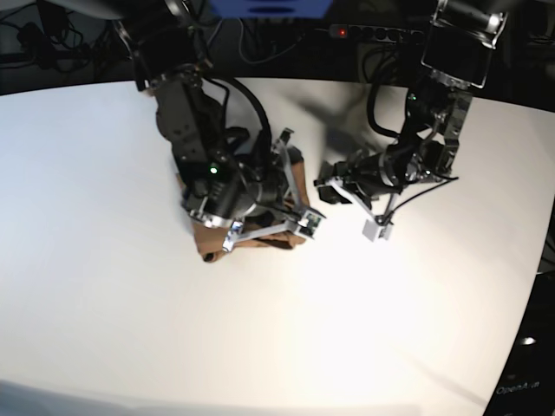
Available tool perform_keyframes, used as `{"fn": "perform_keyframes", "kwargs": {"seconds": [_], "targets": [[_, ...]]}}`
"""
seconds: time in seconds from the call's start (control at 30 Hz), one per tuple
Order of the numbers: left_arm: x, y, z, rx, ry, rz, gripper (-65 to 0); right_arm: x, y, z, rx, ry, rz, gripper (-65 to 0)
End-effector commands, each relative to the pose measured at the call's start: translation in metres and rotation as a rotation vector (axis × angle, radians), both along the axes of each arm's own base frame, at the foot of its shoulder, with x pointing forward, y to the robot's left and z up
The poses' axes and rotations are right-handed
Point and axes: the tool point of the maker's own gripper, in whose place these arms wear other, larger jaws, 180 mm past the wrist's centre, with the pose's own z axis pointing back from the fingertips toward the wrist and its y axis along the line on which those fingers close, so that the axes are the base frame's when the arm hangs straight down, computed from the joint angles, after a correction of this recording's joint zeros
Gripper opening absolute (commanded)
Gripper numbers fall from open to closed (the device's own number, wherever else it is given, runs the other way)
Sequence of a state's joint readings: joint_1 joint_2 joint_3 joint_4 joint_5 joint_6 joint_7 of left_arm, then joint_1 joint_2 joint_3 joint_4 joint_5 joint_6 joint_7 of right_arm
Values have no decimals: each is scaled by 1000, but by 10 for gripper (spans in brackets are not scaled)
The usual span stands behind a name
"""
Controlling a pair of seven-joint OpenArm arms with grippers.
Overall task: Fold the T-shirt properly
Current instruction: 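Lift the collar end with the right gripper and fold it over the stack, then lower the collar end onto the stack and open the right gripper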
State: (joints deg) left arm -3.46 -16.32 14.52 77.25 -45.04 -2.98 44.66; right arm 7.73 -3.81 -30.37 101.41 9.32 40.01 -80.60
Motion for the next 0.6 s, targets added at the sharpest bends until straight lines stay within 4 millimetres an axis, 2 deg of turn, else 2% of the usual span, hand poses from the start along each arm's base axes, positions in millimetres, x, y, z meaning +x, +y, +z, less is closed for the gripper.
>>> {"fn": "perform_keyframes", "kwargs": {"seconds": [0.0, 0.07, 0.23, 0.4, 0.57], "targets": [[1, 4, 3, 25, -4, -7, -622, 9, 6, 10, 22, -29, 5, -641], [-9, 5, 5, 28, -7, -20, -622, 7, 4, 2, 10, -8, 7, -641], [-14, -1, 28, 18, -71, -58, -622, 15, 11, -4, 5, 3, 34, -641], [-33, -3, 27, 15, -61, -72, -622, 24, 13, 1, -11, -19, 49, -641], [-41, -1, 21, 25, -47, -71, -622, 37, 13, 13, -14, -57, 50, -641]]}}
